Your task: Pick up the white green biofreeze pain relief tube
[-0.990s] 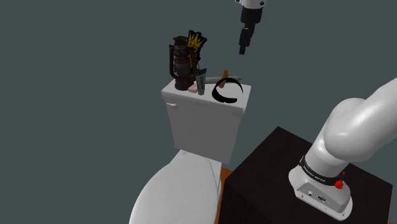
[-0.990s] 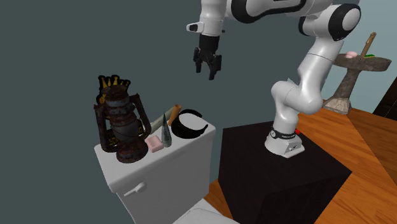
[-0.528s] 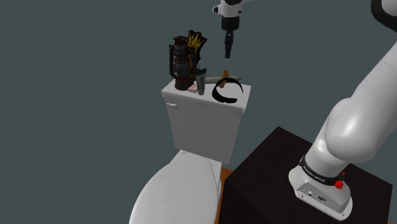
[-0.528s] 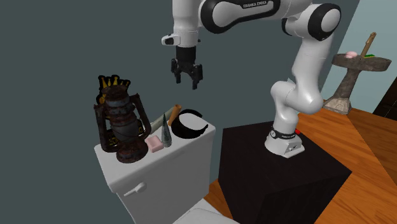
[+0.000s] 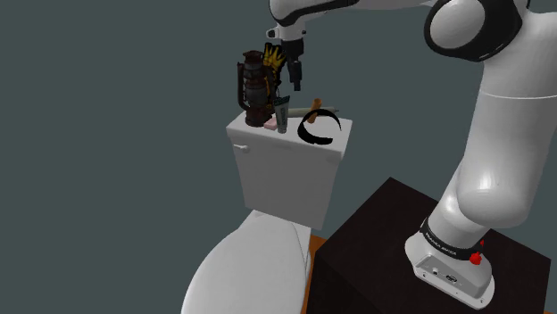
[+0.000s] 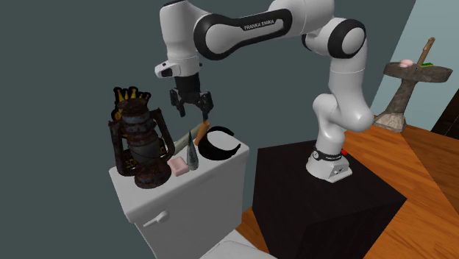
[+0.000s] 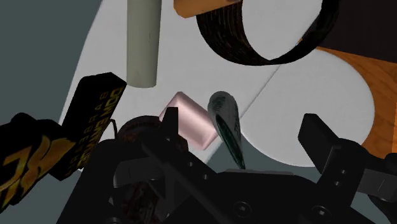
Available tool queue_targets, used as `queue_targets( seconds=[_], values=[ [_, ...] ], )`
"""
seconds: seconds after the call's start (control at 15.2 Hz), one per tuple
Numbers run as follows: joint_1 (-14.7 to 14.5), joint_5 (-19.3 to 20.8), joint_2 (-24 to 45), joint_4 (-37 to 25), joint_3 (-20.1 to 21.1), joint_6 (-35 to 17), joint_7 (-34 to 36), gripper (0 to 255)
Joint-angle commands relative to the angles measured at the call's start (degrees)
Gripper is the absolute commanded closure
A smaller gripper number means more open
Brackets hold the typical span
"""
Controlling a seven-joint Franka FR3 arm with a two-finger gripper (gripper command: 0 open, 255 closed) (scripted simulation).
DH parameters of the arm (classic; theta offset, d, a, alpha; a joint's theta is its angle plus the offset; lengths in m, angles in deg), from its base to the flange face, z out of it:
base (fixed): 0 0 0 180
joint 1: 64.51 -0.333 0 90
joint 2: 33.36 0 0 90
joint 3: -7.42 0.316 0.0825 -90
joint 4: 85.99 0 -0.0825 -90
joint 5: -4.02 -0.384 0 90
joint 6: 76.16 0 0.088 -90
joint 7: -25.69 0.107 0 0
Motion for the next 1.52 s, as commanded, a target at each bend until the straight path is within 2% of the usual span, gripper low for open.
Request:
queue_targets(
  seconds=[0.0,0.59,0.66,1.25,1.45],
  values=[
    [0.06,-0.4,4.23,-4.44,0.64,1.21,-3.0,0],
    [-0.04,-0.38,4.27,1.33,0.75,-4.59,-2.75,0],
    [-0.04,-0.38,4.3,1.31,0.76,-4.6,-2.75,255],
    [-0.04,-0.38,4.28,1.32,0.75,-4.59,-2.75,255],
    [0.0,-0.37,4.16,-0.82,0.72,-2.34,-2.84,255]
  ],
)
